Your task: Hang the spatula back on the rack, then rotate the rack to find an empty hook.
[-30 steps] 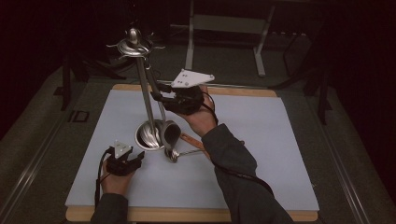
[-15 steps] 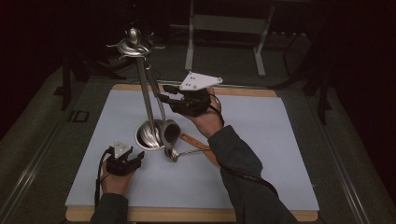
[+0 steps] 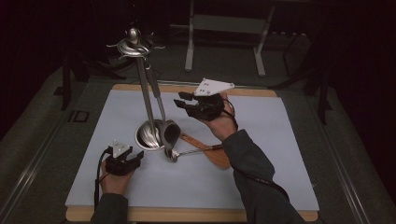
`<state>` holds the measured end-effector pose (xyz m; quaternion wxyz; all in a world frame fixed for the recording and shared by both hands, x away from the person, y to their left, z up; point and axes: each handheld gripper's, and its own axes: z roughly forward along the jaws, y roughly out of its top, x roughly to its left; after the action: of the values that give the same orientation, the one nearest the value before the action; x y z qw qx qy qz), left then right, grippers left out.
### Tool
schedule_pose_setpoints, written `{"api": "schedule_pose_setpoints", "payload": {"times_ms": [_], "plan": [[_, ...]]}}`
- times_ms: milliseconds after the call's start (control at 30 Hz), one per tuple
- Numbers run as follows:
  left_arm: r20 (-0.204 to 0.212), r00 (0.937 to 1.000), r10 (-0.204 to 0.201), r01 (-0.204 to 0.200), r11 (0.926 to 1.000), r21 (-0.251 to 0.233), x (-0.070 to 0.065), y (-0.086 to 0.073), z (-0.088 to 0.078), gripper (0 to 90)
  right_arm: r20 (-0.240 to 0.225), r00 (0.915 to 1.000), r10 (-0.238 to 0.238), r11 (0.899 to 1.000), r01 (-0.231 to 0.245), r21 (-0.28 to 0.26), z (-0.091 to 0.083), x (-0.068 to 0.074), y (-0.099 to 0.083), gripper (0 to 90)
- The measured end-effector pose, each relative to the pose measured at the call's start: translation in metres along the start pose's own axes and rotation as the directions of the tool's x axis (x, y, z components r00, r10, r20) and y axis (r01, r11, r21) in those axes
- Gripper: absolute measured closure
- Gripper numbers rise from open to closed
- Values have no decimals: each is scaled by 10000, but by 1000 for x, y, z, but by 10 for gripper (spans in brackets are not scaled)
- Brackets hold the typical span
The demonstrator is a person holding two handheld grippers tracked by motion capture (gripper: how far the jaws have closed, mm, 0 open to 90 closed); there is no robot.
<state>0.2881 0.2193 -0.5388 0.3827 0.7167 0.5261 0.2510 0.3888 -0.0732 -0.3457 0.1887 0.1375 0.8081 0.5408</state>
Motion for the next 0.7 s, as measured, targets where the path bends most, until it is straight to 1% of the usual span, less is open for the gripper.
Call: {"api": "schedule_pose_setpoints", "payload": {"times_ms": [100,167,200,233,300,333,367,433,467,500,533,600,667,700], "plan": [[88,9999,-82,83,9999,-112,2,0,-1,496,-54,9999,-95,9994,97,340,0,1,-6,670],[92,9999,-55,56,9998,-196,2,0,-2,517,10,9998,-187,9979,186,624,1,1,-11,669],[73,10000,-49,51,9994,-335,2,0,-4,530,-17,9998,-220,9971,220,731,1,0,-14,670],[73,10000,-49,51,9994,-335,2,0,-4,542,-17,9998,-220,9971,220,731,1,0,-14,670],[139,9999,-75,83,9983,-571,2,0,-7,558,-15,9999,-158,9944,159,1048,0,-2,-22,669],[229,9997,-29,49,9963,-861,0,1,-11,570,-14,9999,-143,9932,144,1159,0,-3,-25,669],[274,9996,-65,92,9949,-1009,-1,2,-13,573,30,9998,-208,9915,202,1285,0,-3,-27,669],[323,9995,-10,50,9921,-1256,-4,5,-19,594,-8,9997,-240,9884,238,1501,-1,-4,-32,668],[323,9995,-10,50,9921,-1256,-4,5,-19,618,-8,9997,-240,9884,238,1501,-1,-4,-32,668],[576,9983,-68,162,9863,-1643,-6,10,-27,652,4,9999,-169,9858,165,1672,-2,-5,-36,667],[699,9974,-151,281,9817,-1883,-7,13,-31,693,33,9998,-180,9846,171,1739,-2,-6,-38,667],[703,9975,-50,206,9746,-2230,-10,20,-40,751,24,9999,-118,9832,112,1822,-3,-7,-43,667],[858,9963,-88,308,9654,-2591,-11,28,-49,807,53,10000,-12,9814,2,1920,-4,-8,-48,662],[858,9963,-88,308,9654,-2591,-11,28,-49,837,53,10000,-12,9814,2,1920,-4,-8,-48,662]]}}
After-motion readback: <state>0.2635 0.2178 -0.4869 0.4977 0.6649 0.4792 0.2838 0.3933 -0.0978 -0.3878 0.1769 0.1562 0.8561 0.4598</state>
